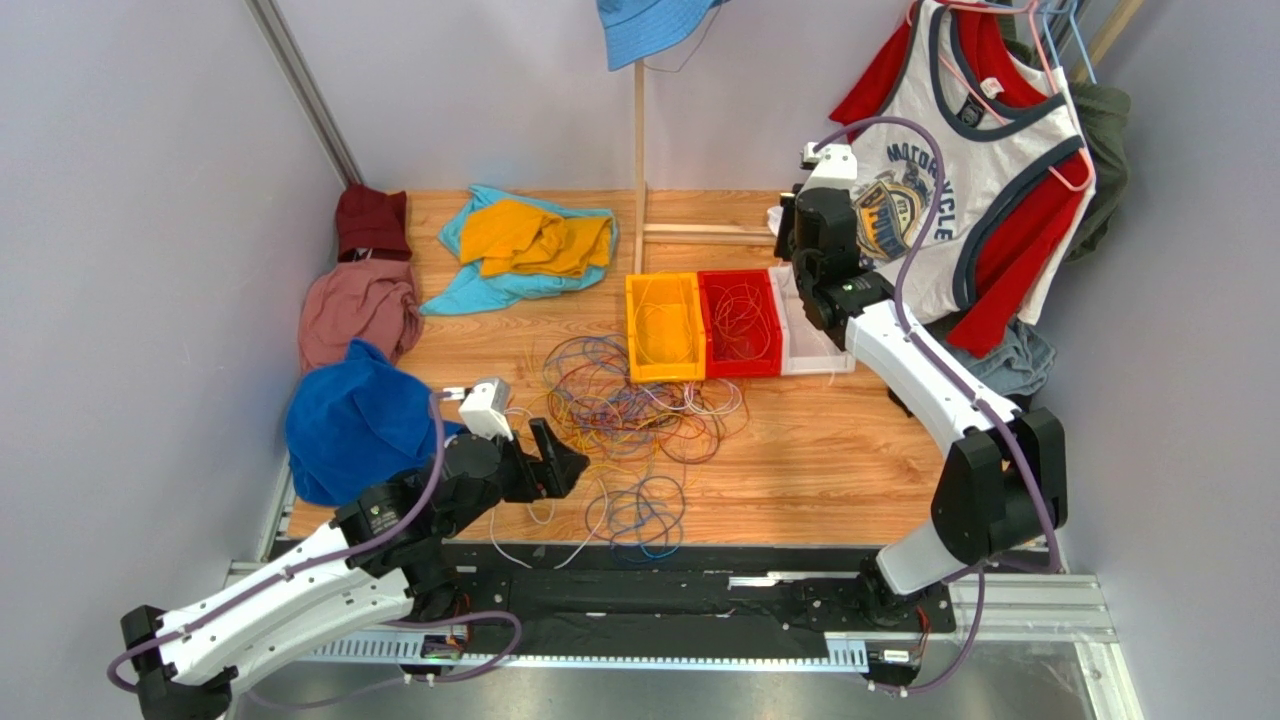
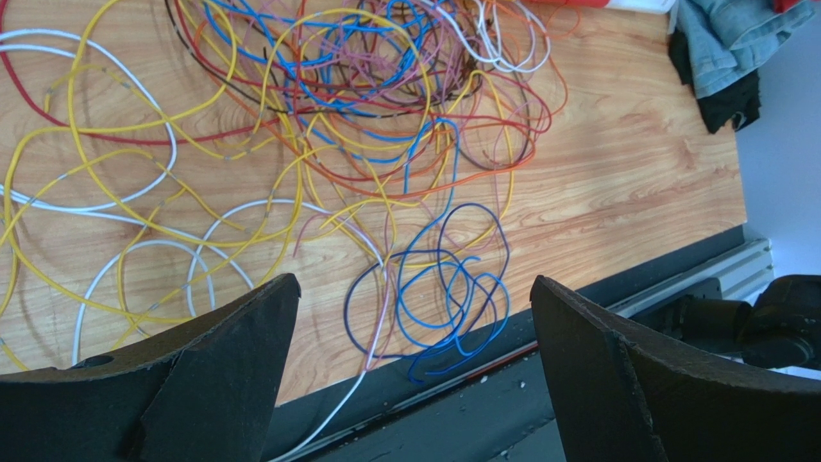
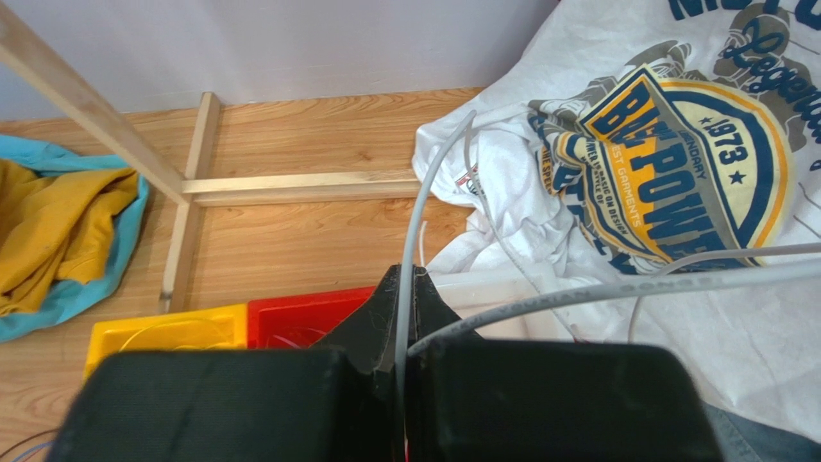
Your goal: Untangle the cables
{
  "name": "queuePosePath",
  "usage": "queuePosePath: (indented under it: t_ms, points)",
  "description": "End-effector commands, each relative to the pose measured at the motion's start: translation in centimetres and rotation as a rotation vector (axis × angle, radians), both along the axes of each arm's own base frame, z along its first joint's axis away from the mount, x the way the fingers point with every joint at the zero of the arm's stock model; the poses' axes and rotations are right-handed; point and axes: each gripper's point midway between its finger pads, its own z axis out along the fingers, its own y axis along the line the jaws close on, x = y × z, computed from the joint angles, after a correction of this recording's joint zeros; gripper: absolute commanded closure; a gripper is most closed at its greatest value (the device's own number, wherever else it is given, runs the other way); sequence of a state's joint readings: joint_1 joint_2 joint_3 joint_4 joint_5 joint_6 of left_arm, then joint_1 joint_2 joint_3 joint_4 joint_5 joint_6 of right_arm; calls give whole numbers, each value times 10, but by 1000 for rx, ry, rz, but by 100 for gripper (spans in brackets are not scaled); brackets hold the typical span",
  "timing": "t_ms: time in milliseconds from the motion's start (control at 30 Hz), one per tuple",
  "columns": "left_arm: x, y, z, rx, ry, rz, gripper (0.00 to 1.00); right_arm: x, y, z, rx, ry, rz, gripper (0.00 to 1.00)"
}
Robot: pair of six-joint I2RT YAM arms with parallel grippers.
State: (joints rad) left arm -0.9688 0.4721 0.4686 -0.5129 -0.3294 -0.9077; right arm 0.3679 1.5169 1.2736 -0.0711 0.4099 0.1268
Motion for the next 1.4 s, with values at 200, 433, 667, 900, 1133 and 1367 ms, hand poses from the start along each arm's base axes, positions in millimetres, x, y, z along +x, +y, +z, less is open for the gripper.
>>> queuePosePath:
  t_ms: [200,433,667,900,1133,1367]
  points:
    - [0,-7,-14,-8,21,-9,1,36,-26,-3,-3,-94,-31,100]
    - [4,-11,-18,4,26,-9,1,54,-20,23,49,-190,6,100]
    - [4,-13,-28,19,48,-3,1,71,-18,45,44,-279,5,100]
    - [9,-17,-31,38,50,-1,1,88,-22,44,91,-333,6,100]
    - [10,-30,-32,26,68,-27,1,71,-28,-17,117,-217,-20,100]
    - [6,-39,-30,-5,81,-55,1,39,-41,-71,78,-84,-64,100]
